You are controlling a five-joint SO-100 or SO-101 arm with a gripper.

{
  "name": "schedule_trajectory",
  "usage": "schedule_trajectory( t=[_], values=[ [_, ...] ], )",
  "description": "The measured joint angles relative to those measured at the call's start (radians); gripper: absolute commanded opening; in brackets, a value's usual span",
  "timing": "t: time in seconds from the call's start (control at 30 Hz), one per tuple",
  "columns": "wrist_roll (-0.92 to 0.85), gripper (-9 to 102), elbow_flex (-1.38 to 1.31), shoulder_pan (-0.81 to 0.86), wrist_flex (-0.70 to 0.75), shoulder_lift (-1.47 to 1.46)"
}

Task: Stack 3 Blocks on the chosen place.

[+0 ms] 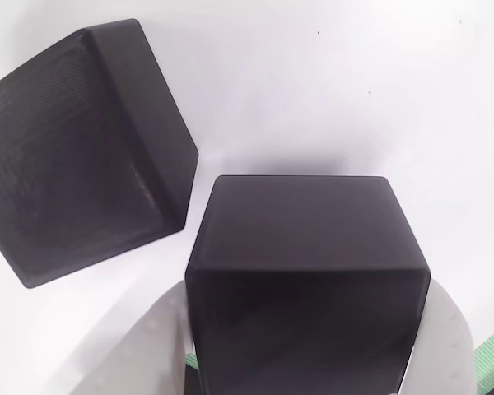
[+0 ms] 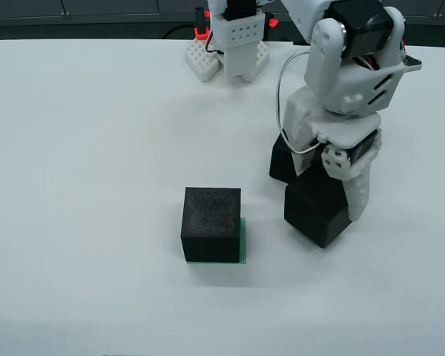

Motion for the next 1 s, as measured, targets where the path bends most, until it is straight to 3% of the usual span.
schedule_trajectory(
  t=[0.47, 1.0],
  values=[
    [0.012, 23, 0.067, 0.12, 0.014, 0.199],
    [0.268, 23, 0.115, 0.218, 0.018, 0.308]
  ],
)
